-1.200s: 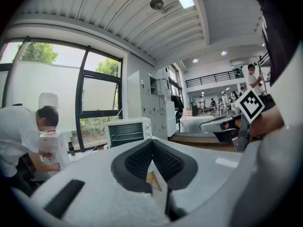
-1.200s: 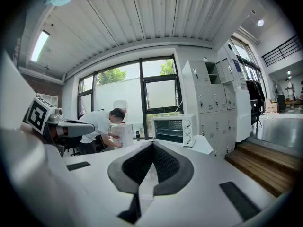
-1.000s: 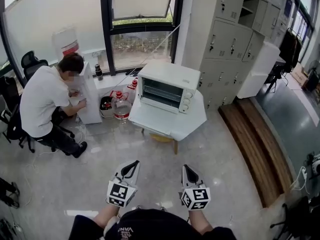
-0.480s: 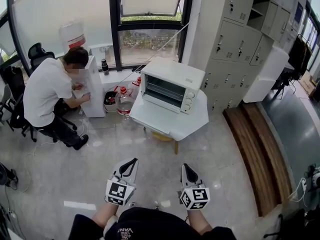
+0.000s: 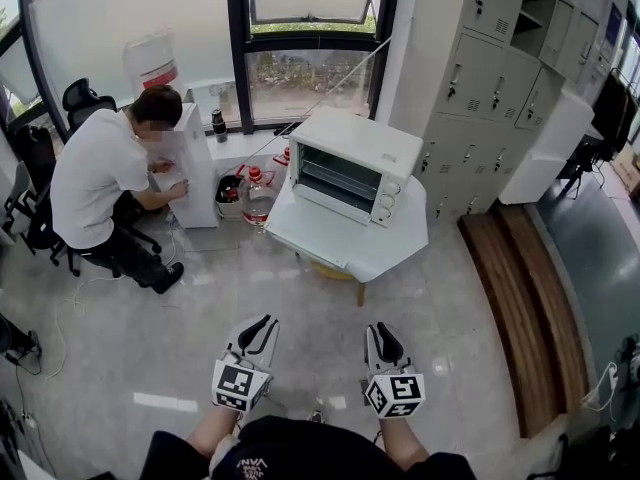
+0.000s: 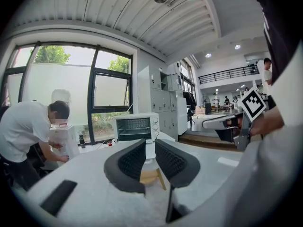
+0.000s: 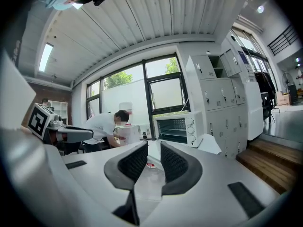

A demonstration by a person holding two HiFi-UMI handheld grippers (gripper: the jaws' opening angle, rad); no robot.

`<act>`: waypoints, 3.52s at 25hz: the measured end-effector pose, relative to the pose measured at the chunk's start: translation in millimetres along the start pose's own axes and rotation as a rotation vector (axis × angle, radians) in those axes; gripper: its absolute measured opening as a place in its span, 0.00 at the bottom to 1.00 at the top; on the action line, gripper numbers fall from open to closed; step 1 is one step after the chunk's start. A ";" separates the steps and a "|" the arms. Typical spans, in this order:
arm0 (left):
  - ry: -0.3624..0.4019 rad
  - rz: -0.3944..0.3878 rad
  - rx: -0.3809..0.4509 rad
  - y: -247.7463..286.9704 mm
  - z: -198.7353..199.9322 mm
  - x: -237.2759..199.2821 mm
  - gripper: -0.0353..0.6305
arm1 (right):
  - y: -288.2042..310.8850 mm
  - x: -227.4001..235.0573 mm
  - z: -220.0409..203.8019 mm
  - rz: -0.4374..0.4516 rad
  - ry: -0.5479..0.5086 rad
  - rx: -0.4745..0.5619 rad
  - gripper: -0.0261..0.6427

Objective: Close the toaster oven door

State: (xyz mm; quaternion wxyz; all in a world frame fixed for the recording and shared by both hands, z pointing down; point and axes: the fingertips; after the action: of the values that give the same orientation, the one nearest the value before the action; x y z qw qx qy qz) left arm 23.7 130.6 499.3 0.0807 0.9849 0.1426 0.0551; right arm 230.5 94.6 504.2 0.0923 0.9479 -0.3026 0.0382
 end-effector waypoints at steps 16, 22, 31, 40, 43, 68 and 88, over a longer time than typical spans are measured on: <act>0.020 -0.197 -0.015 76.5 -1.5 -107.6 0.35 | 98.2 -32.9 13.5 -0.171 0.034 0.019 0.27; 0.041 -0.300 -0.016 100.4 -3.6 -132.2 0.37 | 117.7 -41.8 14.7 -0.272 0.048 0.032 0.28; 0.078 -0.411 -0.015 122.6 -6.7 -167.7 0.38 | 140.8 -57.1 9.4 -0.397 0.076 0.052 0.28; 0.061 -0.439 -0.032 147.2 -17.9 -179.4 0.38 | 158.8 -47.3 -0.7 -0.428 0.075 0.033 0.28; 0.069 -0.432 -0.027 161.3 -22.7 -180.7 0.38 | 168.6 -33.9 -8.7 -0.417 0.056 0.024 0.28; 0.108 -0.327 -0.214 289.5 -146.3 -202.0 0.38 | 252.0 73.0 -144.6 -0.402 0.125 -0.191 0.28; 0.083 -0.270 -0.381 331.6 -235.3 -225.9 0.38 | 314.8 109.1 -224.7 -0.406 0.236 -0.294 0.28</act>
State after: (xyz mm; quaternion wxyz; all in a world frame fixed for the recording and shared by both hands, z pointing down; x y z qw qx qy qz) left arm -132.4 -215.0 768.8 0.2659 0.9208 0.2633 0.1099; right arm 132.9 -174.5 786.2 0.2692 0.9546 -0.0958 0.0846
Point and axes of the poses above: the fingertips, and each gripper's own axes: y forward along the fingers, x to its right, z out of its top, and after that the axes turned 4 degrees about z, right-handed
